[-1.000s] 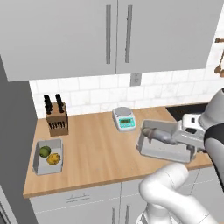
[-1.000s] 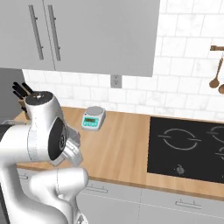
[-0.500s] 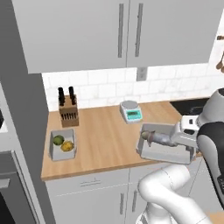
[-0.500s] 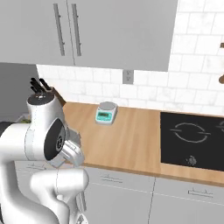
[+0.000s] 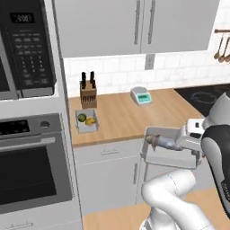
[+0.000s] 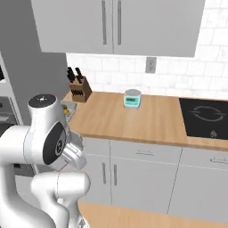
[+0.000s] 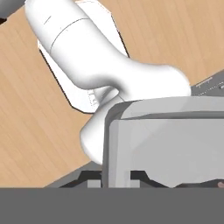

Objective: Take the meat container that has the fish and place it on the second highest rack of the freezer. Then take the vegetable container that has the squash and lime and place it on the highest rack of the freezer.

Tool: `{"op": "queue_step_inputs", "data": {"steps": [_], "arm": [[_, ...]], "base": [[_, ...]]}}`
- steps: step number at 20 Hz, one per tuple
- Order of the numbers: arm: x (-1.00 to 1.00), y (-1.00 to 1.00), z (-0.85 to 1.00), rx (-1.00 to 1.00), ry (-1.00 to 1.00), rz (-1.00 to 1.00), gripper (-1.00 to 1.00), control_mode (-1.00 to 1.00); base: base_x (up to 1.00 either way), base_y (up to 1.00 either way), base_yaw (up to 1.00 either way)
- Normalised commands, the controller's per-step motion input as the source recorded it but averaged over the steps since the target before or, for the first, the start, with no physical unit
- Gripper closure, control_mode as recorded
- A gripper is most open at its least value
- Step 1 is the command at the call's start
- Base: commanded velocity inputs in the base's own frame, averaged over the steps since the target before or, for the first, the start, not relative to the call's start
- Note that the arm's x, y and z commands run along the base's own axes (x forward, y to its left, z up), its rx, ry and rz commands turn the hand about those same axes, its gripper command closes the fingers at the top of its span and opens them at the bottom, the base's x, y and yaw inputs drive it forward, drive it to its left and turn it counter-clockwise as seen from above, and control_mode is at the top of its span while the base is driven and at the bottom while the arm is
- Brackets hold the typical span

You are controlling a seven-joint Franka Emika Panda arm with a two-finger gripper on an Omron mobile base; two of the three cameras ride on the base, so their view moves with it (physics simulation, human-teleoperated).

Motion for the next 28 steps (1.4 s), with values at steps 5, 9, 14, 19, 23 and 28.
{"op": "queue_step_inputs", "data": {"steps": [5,9,14,19,23,28], "arm": [[0.0,0.0,0.0,0.0,0.0,0.0,1.0,1.0],[0.0,0.0,0.0,0.0,0.0,0.0,1.0,1.0],[0.0,0.0,0.0,0.0,0.0,0.0,1.0,1.0],[0.0,0.0,0.0,0.0,0.0,0.0,1.0,1.0],[0.0,0.0,0.0,0.0,0.0,0.0,1.0,1.0],[0.0,0.0,0.0,0.0,0.0,0.0,1.0,1.0]], "base": [[-0.57,0.99,-0.17],[-0.55,1.0,-0.23],[-0.54,1.0,-0.33],[-0.46,1.0,-0.35],[-0.47,1.0,-0.23],[-0.44,1.0,-0.07]]}}
